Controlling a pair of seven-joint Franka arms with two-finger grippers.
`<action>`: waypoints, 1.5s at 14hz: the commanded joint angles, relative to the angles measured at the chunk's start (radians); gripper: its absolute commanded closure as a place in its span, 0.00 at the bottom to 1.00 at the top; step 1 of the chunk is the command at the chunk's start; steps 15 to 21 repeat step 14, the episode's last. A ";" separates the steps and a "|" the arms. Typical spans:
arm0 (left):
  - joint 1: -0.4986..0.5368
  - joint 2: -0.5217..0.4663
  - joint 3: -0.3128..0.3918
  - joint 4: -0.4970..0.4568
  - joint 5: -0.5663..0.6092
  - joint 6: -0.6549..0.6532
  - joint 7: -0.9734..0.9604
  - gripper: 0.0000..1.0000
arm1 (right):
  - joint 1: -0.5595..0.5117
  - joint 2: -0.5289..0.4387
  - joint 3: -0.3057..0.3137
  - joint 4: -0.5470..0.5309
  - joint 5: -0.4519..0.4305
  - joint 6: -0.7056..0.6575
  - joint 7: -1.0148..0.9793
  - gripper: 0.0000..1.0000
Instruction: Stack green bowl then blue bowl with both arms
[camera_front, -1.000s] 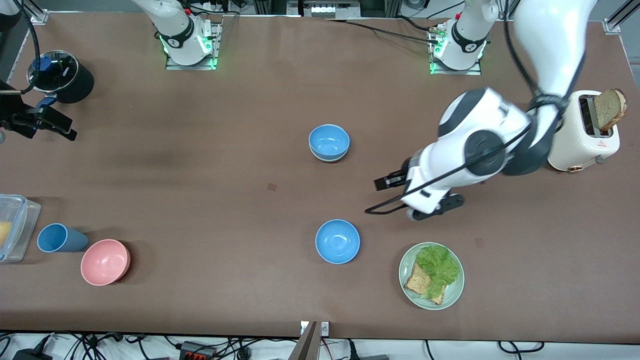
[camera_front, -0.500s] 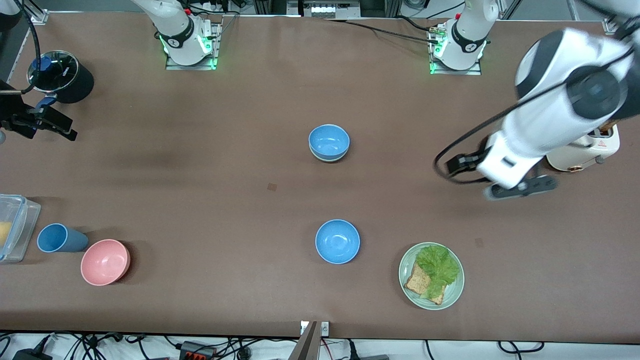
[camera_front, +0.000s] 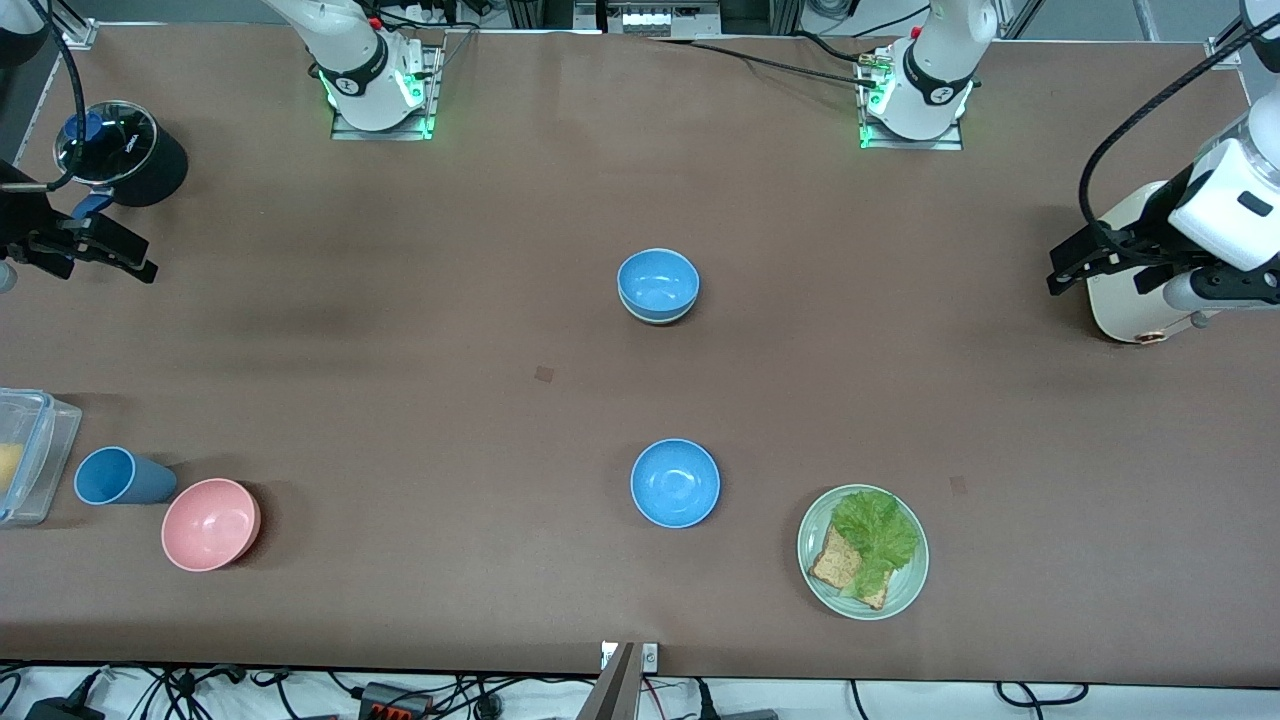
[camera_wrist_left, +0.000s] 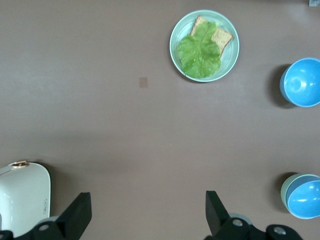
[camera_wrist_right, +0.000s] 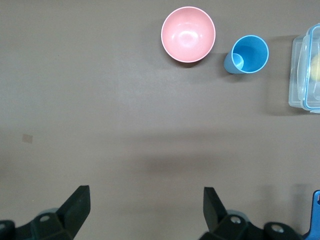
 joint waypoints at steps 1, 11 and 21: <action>-0.056 -0.013 0.009 -0.050 -0.009 0.010 0.014 0.00 | -0.005 0.000 0.008 0.004 -0.014 -0.004 -0.004 0.00; -0.066 0.004 -0.012 0.018 -0.007 -0.104 0.025 0.00 | -0.005 0.000 0.008 0.004 -0.014 -0.003 -0.002 0.00; -0.058 0.007 -0.011 0.019 -0.015 -0.114 0.028 0.00 | -0.007 0.000 0.008 0.004 -0.014 -0.003 -0.002 0.00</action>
